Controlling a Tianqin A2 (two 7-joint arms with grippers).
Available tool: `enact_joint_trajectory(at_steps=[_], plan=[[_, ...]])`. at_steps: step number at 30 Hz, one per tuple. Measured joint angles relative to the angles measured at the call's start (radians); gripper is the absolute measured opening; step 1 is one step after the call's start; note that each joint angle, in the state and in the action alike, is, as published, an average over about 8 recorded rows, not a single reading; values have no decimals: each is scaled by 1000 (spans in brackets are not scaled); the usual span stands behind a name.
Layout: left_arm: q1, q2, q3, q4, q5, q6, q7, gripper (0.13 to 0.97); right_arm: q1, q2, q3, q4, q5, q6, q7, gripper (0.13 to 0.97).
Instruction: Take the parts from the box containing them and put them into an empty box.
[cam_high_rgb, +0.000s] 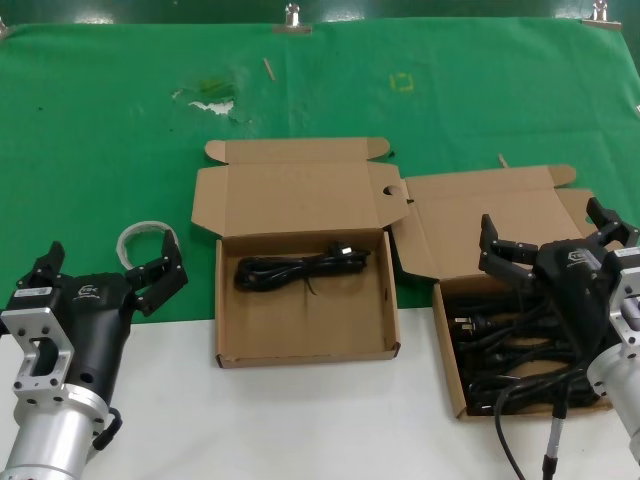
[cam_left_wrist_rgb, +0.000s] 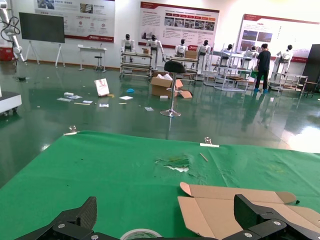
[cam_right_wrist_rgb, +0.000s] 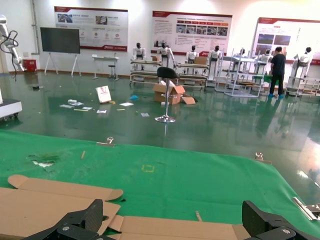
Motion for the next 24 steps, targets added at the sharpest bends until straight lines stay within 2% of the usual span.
enact_joint_trajectory(at_steps=[24], plan=[[0, 0, 0, 0, 0, 0, 1, 966, 0, 0, 0, 0, 0, 0, 0, 966]])
